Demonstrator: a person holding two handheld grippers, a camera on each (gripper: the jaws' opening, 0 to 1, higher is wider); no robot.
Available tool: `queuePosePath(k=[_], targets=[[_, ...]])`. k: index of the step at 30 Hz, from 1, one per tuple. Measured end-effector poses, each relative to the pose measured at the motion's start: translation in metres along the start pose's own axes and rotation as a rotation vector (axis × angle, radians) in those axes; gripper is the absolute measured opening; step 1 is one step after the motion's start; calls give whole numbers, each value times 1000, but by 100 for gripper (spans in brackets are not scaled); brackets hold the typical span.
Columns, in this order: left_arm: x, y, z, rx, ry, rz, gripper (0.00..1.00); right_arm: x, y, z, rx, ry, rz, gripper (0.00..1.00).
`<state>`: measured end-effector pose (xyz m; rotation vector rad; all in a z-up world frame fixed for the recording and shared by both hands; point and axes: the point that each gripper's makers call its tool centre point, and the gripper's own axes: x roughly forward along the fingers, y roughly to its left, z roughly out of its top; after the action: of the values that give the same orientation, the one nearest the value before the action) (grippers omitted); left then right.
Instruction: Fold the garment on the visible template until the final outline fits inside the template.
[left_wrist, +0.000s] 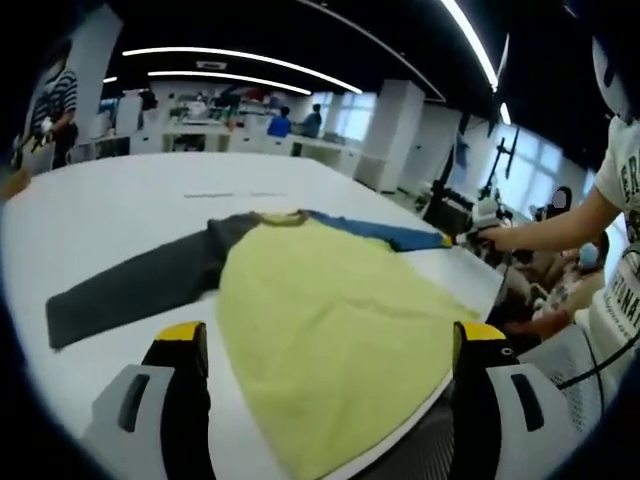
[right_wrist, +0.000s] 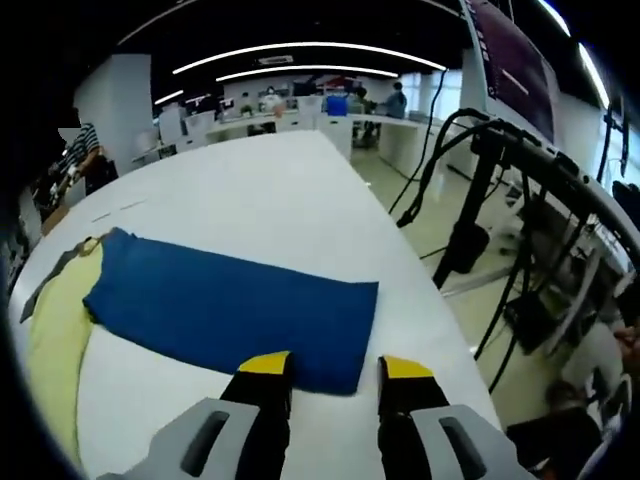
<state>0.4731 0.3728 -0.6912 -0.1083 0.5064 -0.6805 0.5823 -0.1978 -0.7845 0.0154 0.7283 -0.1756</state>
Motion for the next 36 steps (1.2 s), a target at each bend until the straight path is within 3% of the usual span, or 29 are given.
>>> queuePosePath(k=[3, 6, 9, 23, 28, 30, 36], targets=[[0, 0, -2, 2, 9, -2, 99, -3, 3, -3, 16, 18, -17, 18], [-1, 1, -1, 5, 7, -1, 99, -6, 3, -9, 128, 35, -49, 15], [-3, 2, -1, 6, 2, 2, 99, -4, 0, -8, 97, 24, -55, 14], [-7, 5, -3, 26, 21, 4, 97, -8, -2, -8, 131, 35, -84, 17], [-8, 5, -6, 36, 32, 11, 95, -10, 11, -6, 114, 26, -74, 3], [-8, 4, -7, 53, 42, 13, 95, -9, 13, -3, 42, 27, -70, 0], [-9, 4, -9, 65, 48, 15, 96, -8, 9, -5, 107, 38, -57, 0]])
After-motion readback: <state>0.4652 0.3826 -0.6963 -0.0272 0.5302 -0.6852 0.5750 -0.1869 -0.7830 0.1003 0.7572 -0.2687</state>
